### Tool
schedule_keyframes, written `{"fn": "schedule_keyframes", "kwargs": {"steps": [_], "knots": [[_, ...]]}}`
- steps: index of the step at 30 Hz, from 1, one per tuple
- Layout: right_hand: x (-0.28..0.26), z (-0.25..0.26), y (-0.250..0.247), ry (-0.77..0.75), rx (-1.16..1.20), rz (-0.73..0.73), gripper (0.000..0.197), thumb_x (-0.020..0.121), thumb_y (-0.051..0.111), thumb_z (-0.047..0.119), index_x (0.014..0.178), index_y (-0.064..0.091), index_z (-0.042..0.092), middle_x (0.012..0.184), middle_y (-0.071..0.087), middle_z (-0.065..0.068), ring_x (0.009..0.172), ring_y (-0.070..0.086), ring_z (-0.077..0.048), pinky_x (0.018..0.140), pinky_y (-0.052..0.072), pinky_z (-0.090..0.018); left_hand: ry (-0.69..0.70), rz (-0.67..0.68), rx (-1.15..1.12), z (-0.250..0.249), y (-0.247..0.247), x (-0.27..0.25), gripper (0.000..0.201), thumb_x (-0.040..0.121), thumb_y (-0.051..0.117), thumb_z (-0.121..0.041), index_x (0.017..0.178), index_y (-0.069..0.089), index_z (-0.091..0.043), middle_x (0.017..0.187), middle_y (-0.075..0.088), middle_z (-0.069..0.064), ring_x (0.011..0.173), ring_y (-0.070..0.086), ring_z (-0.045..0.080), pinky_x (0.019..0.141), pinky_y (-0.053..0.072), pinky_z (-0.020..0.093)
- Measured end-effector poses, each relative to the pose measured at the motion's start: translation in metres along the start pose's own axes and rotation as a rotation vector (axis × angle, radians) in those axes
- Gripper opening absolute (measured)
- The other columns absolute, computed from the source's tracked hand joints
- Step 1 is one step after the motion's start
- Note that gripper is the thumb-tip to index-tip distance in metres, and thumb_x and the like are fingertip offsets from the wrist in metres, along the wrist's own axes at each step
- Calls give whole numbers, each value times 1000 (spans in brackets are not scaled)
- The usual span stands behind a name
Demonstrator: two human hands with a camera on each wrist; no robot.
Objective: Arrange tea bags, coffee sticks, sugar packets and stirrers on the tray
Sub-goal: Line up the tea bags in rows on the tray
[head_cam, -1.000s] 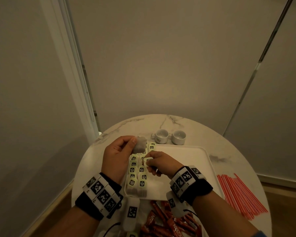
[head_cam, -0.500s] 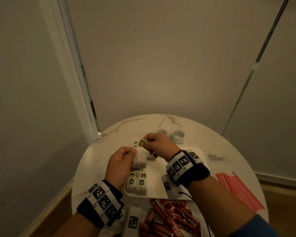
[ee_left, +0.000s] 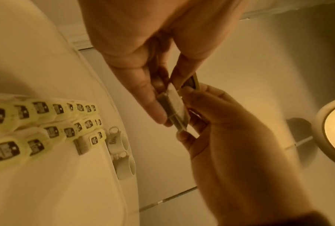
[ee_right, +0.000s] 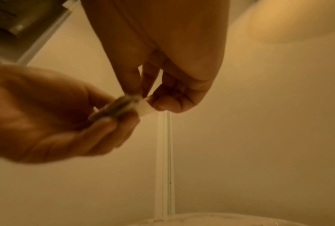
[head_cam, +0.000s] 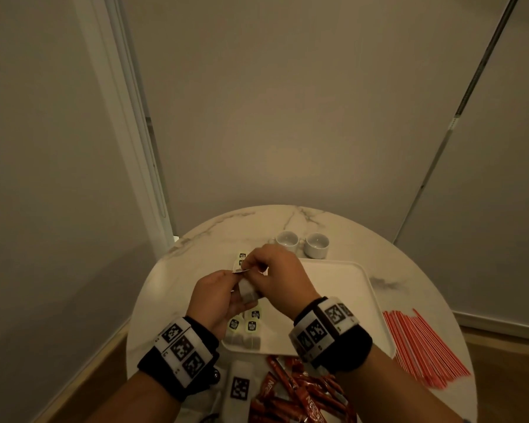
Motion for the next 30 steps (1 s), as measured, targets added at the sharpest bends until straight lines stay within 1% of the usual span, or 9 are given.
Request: {"fn": "schedule_keyframes", "kwargs": {"steps": [8, 10, 12, 14, 16, 19, 22, 26, 30], "knots": [[-20, 0, -2, -186, -105, -224, 11, 80, 63, 16, 88, 69, 20, 82, 62, 8, 88, 46, -13, 75, 39, -21, -78, 58, -232, 7, 3, 4, 27, 95, 46, -9, 88, 71, -1, 82, 72, 17, 70, 70, 23, 57, 58, 33], [-23, 2, -4, -213, -115, -252, 13, 80, 59, 17, 88, 69, 19, 83, 62, 7, 88, 46, -13, 75, 40, -22, -90, 74, -297, 8, 4, 3, 41, 97, 48, -22, 70, 75, -8, 79, 72, 15, 69, 71, 23, 63, 59, 34], [-25, 3, -4, -225, -113, -258, 15, 80, 57, 17, 89, 70, 18, 84, 62, 6, 88, 47, -14, 75, 42, -26, -69, 77, -303, 6, 6, 3, 36, 96, 52, -22, 73, 75, -6, 82, 72, 16, 71, 70, 23, 68, 58, 35], [-26, 2, -5, -189, -90, -256, 16, 80, 57, 20, 92, 68, 19, 87, 61, 10, 90, 47, -13, 76, 45, -28, -44, 41, -295, 6, 5, 3, 20, 94, 53, -10, 95, 66, 5, 92, 69, 21, 75, 69, 25, 67, 60, 35], [-26, -5, -8, -76, -36, -265, 14, 79, 62, 23, 93, 63, 21, 89, 54, 20, 92, 47, -9, 78, 44, -25, -33, 29, -303, 6, 5, 3, 18, 93, 52, -5, 102, 59, 9, 96, 67, 25, 80, 67, 30, 66, 60, 37], [-27, -10, -12, -30, -8, -295, 14, 76, 68, 29, 82, 59, 20, 85, 49, 20, 91, 45, -9, 79, 41, -22, -24, 44, -301, 1, 6, 2, 14, 94, 51, -4, 98, 58, 7, 96, 68, 26, 83, 67, 34, 66, 59, 38], [-26, -11, -8, -77, -53, -299, 17, 74, 66, 35, 75, 62, 19, 88, 57, 10, 94, 44, -10, 83, 41, -26, -19, 59, -284, -2, 8, 3, 14, 92, 53, -5, 98, 60, 6, 97, 67, 26, 87, 65, 35, 70, 56, 41], [-22, -20, -3, -25, -39, -259, 11, 74, 67, 31, 74, 64, 20, 95, 57, 10, 100, 45, -12, 86, 44, -35, -43, 89, -305, 0, 11, 5, 21, 93, 53, -5, 106, 58, 9, 105, 66, 28, 95, 64, 38, 72, 58, 42], [-18, -34, 4, 131, 46, -145, 10, 75, 71, 19, 69, 63, 24, 103, 56, 13, 109, 42, -10, 94, 39, -33, -55, 120, -316, 1, 14, 6, 15, 93, 50, -4, 99, 59, 7, 91, 70, 22, 77, 70, 28, 59, 59, 36]]}}
Point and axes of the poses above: each hand's wrist, its own x-axis towards the middle knuckle, its own y-axis out of the palm, z = x × y, the point moved 7 cm from there along x, towards the middle knuckle
